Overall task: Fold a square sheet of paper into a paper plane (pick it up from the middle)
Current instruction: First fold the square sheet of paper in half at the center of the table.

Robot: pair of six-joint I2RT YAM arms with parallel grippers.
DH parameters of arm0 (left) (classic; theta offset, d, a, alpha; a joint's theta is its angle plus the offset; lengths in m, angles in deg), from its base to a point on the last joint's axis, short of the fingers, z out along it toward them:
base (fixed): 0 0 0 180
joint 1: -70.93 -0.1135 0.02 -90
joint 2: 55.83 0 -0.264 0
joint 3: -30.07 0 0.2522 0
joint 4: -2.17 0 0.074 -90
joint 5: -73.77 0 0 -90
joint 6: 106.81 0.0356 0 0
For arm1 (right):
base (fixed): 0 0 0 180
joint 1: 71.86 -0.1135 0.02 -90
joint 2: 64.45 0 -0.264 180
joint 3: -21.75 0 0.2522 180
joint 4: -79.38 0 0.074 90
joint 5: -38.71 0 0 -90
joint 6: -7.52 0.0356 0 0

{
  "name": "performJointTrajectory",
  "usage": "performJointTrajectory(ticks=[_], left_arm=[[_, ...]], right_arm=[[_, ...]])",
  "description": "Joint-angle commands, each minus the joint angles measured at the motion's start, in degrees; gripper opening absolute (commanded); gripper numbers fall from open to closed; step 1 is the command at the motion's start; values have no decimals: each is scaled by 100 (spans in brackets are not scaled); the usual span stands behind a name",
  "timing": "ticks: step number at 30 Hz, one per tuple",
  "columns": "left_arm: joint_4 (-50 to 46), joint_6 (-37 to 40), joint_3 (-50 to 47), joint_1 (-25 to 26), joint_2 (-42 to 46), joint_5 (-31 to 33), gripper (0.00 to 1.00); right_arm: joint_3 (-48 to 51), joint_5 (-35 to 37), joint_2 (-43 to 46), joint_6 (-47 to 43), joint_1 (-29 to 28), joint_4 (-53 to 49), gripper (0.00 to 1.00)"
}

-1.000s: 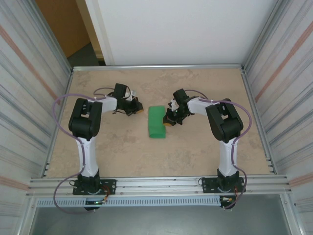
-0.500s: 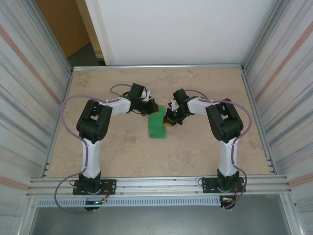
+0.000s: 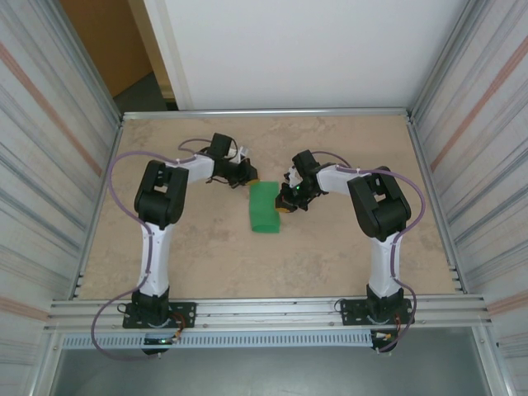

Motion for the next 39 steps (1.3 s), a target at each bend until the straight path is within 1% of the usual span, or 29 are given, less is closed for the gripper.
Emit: performJointTrajectory(ticks=[1,3,7,8,11,15,19,23,27,36,39], left_arm=[[-352,321,214,-363,4,500,0],[-409,356,161,-368,271,540,0],[-327,74,-348,-228,929,289,0],[-226,-12,-535,-151,1236,227,0],[33,-224,-1181,180,1693,221,0],[-20,-415,-1670,639,1862,215,0],[-4,-636,-2054,843,1835,42,0],[-12,-660,-2259,832,1762,-99,0],[-265,-514,-2313,807,1684,-89,0],[-542,-104,-2993,345,1823,140,0],[-726,26,-3154,124,2060,248,0]], right_arm=[[721,1955,-940,-84,6,-1087,1],[730,1948,-932,-72,5,-1087,1],[721,1934,-934,-75,11,-1087,1],[723,1933,-938,-75,7,-1087,1],[714,1909,-956,-75,9,-1095,1],[708,1909,-982,-92,6,-1109,1],[707,1911,-995,-90,8,-1109,1],[708,1918,-1022,-93,11,-1111,1],[700,1932,-1044,-84,0,-1116,1],[743,1996,-1046,-80,54,-1131,1],[761,2004,-1048,-67,65,-1123,1]])
